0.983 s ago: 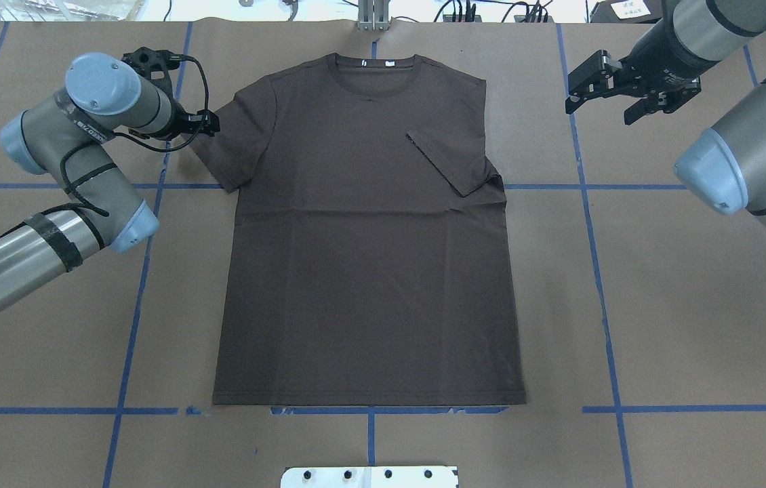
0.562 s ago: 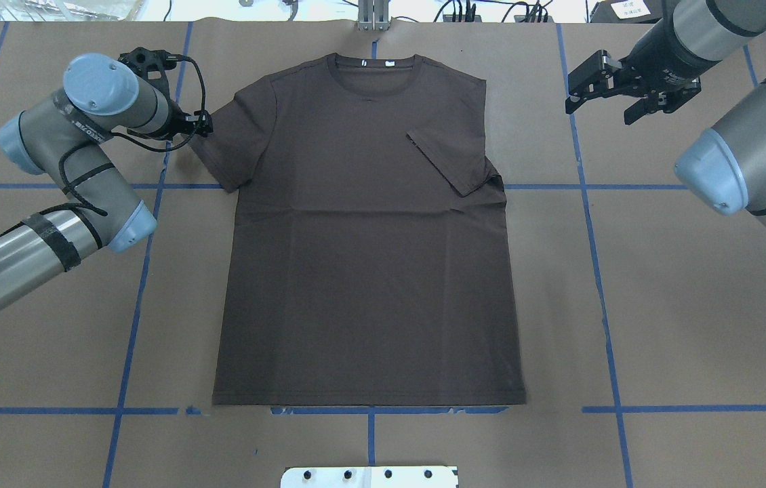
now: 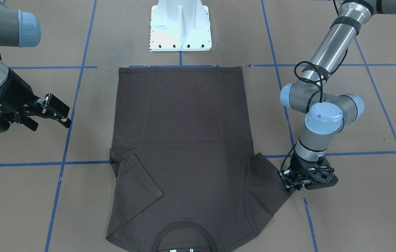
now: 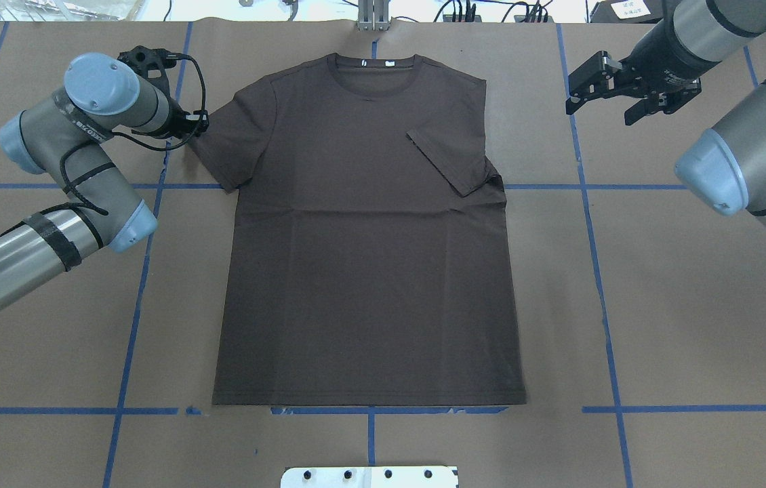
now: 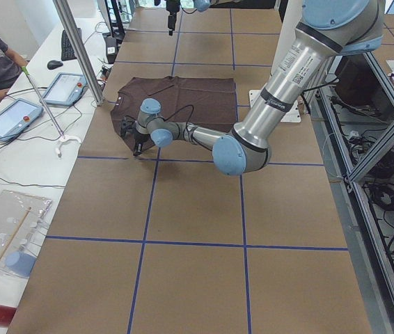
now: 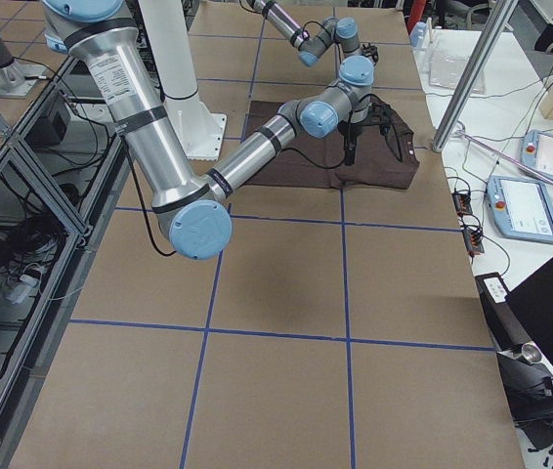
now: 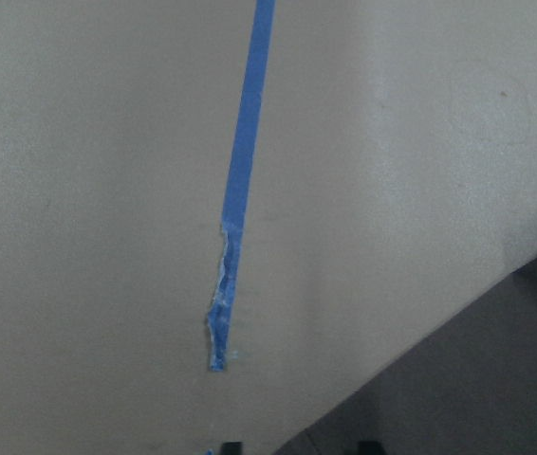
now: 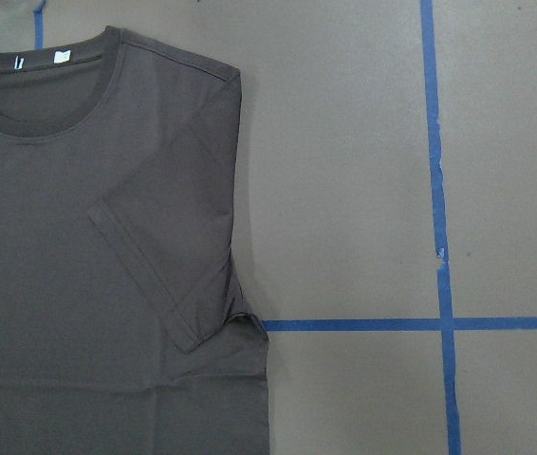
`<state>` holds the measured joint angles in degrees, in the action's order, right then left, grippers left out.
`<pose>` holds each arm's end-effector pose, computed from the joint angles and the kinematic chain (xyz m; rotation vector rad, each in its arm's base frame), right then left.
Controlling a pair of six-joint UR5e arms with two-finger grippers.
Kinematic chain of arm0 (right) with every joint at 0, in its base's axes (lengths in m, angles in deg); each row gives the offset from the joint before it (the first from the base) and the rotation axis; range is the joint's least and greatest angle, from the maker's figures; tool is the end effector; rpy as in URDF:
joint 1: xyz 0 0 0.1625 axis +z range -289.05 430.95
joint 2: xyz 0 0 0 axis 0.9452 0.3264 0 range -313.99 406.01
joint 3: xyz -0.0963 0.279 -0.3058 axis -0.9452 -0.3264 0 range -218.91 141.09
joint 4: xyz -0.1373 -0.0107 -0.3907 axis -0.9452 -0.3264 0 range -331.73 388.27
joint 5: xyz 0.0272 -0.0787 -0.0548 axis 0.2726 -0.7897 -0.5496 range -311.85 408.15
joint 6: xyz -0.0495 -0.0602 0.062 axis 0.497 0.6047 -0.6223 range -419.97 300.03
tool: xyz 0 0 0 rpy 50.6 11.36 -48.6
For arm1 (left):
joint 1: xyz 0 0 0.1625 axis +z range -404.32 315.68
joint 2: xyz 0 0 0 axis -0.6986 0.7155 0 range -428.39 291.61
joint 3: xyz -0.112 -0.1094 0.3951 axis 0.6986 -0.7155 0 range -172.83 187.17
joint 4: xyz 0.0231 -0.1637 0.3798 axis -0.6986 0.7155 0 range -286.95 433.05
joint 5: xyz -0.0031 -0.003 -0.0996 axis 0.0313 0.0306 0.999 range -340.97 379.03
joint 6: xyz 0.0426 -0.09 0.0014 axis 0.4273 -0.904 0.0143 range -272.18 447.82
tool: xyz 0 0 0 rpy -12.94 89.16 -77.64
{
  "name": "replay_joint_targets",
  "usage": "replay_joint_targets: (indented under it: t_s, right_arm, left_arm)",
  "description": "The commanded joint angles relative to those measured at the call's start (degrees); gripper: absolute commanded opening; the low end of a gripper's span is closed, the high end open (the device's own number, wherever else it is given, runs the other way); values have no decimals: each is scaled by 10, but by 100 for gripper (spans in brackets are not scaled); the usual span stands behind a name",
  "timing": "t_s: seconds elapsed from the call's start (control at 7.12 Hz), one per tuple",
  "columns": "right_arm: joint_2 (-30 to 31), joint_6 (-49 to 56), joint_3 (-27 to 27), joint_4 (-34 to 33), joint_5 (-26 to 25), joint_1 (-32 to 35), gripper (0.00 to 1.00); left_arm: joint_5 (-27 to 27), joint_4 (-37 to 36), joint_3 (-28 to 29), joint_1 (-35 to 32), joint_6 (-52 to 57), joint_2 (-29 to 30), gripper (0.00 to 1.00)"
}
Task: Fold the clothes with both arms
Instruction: 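Lower the left gripper onto the sleeve nearest it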
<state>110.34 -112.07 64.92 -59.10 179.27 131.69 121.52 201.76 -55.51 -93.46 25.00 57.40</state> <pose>-0.2396 -0.5662 0.2848 0.0868 -0.9747 0.1027 0.4228 -0.6597 0.4425 0.3462 0.7740 -0.2705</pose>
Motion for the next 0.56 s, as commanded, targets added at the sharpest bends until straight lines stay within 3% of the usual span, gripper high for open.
replay_joint_targets:
  t_s: [0.0,0.14,0.42]
  right_arm:
    - [1,1,0,0,0,0,100]
    - [2,1,-1,0,0,0,100]
    - [3,1,-1,0,0,1,100]
  left_arm:
    - [0,-1,-1,0,-1,2,7]
    - [0,0,-3,0,-1,2,0]
    - [4,-18,-28,0,-2,16,0]
